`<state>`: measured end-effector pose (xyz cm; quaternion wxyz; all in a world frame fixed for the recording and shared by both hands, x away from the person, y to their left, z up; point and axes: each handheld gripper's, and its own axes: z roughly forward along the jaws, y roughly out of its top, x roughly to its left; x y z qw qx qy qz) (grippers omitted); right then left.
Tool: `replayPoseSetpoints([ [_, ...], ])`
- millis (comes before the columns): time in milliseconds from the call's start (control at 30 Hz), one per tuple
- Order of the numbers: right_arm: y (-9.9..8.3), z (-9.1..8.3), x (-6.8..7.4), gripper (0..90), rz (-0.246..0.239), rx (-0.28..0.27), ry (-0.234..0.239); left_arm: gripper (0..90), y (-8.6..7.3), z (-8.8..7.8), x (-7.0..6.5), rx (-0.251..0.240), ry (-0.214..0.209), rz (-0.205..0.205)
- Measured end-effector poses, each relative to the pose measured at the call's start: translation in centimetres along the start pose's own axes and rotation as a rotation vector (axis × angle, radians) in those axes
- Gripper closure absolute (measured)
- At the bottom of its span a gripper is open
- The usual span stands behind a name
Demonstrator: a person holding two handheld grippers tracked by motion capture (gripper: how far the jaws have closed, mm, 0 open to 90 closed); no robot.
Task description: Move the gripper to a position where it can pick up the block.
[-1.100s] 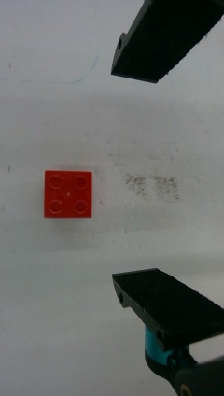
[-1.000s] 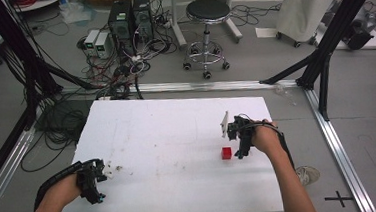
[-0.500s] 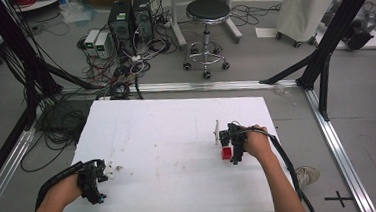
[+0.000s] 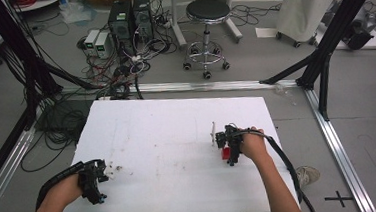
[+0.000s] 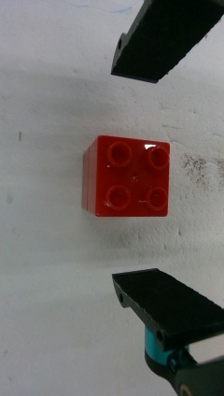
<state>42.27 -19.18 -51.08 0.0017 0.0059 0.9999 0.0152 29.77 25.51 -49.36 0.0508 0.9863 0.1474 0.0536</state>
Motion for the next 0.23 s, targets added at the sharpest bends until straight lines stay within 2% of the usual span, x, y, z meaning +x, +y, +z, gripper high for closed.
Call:
replayPoseSetpoints([
  [233,0.00,-0.03,0.04,2.1,0.002,0.001,0.004,20.2,-0.01,0.01,0.01,-0.007,0.001,-0.005],
])
